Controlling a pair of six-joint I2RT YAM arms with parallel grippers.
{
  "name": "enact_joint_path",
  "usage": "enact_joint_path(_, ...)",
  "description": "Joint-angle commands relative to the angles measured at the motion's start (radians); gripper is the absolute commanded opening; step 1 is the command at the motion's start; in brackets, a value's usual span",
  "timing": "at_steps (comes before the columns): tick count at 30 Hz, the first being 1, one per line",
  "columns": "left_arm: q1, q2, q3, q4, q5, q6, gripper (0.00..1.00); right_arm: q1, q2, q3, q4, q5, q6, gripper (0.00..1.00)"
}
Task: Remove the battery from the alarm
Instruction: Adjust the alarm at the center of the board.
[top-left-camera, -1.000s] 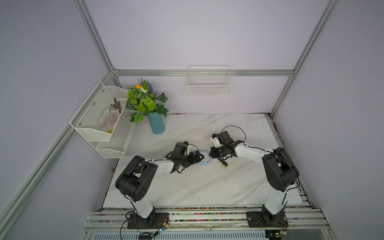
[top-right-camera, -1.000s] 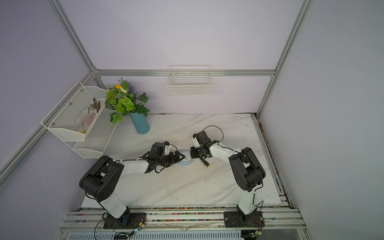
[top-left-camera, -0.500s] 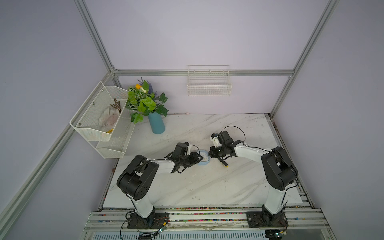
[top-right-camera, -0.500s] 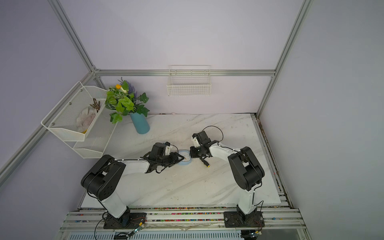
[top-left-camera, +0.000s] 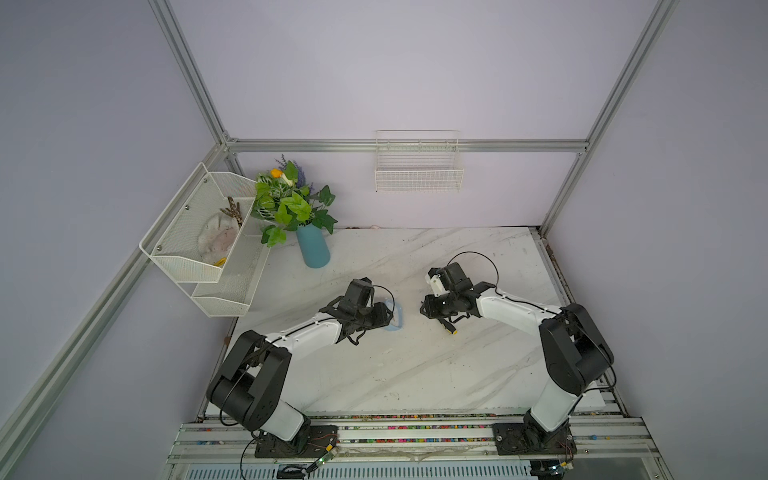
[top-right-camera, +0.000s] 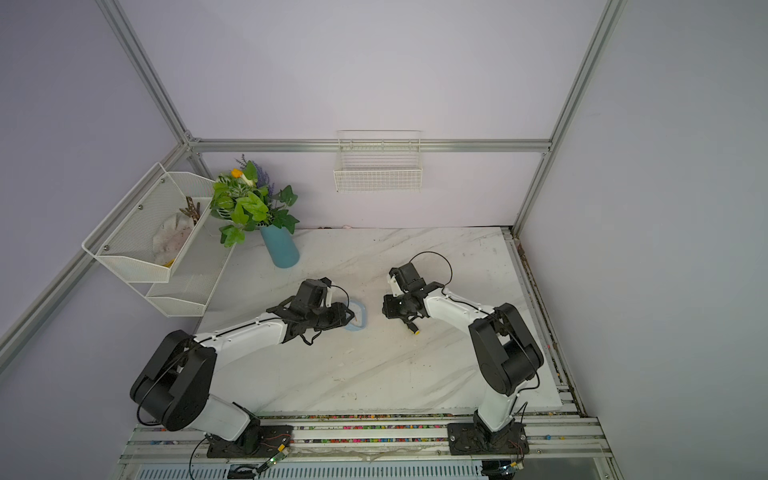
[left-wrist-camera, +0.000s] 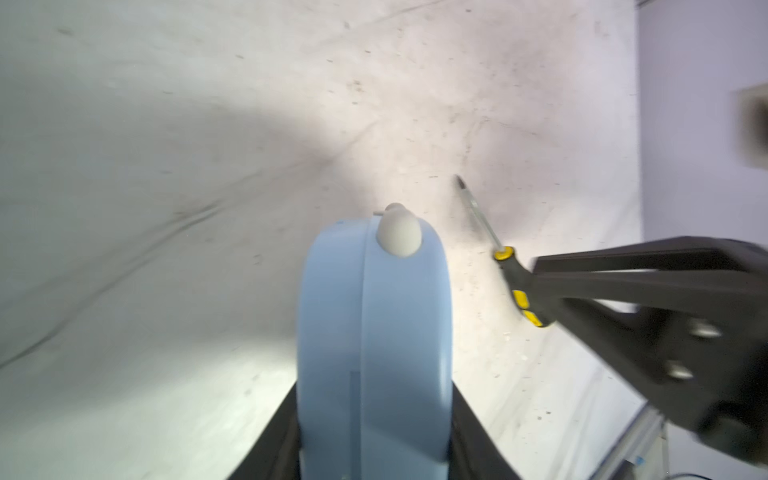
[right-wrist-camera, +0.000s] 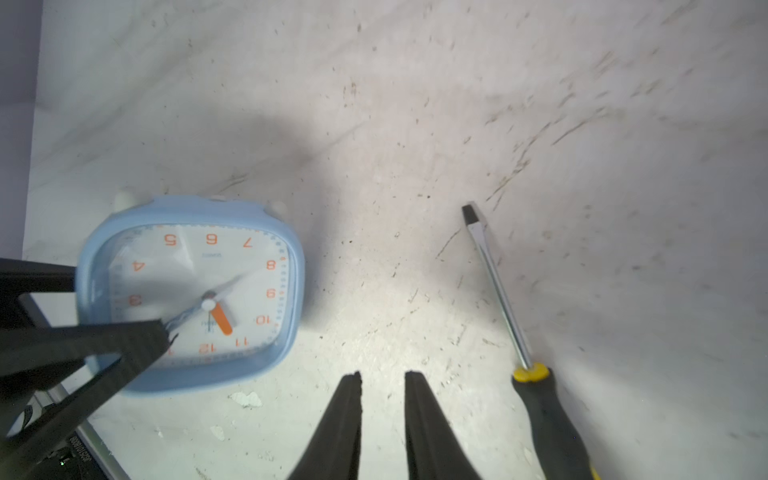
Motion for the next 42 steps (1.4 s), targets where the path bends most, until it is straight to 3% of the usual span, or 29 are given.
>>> enact_joint_path(1,-0.038,-0.036,0.244,-0.445,-0.37,0.162,0.0,-0.005,-0.139,0.036,-0.067,0.131,0.007,0.28)
enact_joint_path(6,-0.139,0.058,0.454,-0.785,-0.708,0.174,0.0,-0.01,-0.264,0.046,-0.144,0.276,0.003,0.32)
enact_joint_path(13,-0.268,0.306,0.702,-1.038,-0.94,0.085,0.0,-0.041,-0.367,0.006,-0.187,0.419,-0.014,0.36)
enact_joint_path(20,-0.362,0.554,0.91,-1.102,-0.973,0.051,0.0,-0.116,-0.468,-0.045,-0.202,0.444,-0.027,0.37)
enact_joint_path(28,-0.417,0.72,1.052,-1.106,-0.916,0.037,0.0,-0.172,-0.532,-0.074,-0.224,0.435,-0.04,0.38)
enact_joint_path(31,-0.434,0.763,1.087,-1.103,-0.89,0.031,0.16,-0.176,-0.536,-0.082,-0.222,0.437,-0.037,0.39)
enact_joint_path(34,-0.45,0.795,1.103,-1.098,-0.872,0.027,0.49,-0.178,-0.535,-0.082,-0.221,0.44,-0.037,0.4)
enact_joint_path(37,-0.46,0.811,1.099,-1.088,-0.856,0.021,0.67,-0.181,-0.535,-0.082,-0.222,0.439,-0.038,0.4)
enact_joint_path(42,-0.473,0.816,1.084,-1.068,-0.837,0.02,0.77,-0.183,-0.534,-0.082,-0.221,0.441,-0.036,0.4)
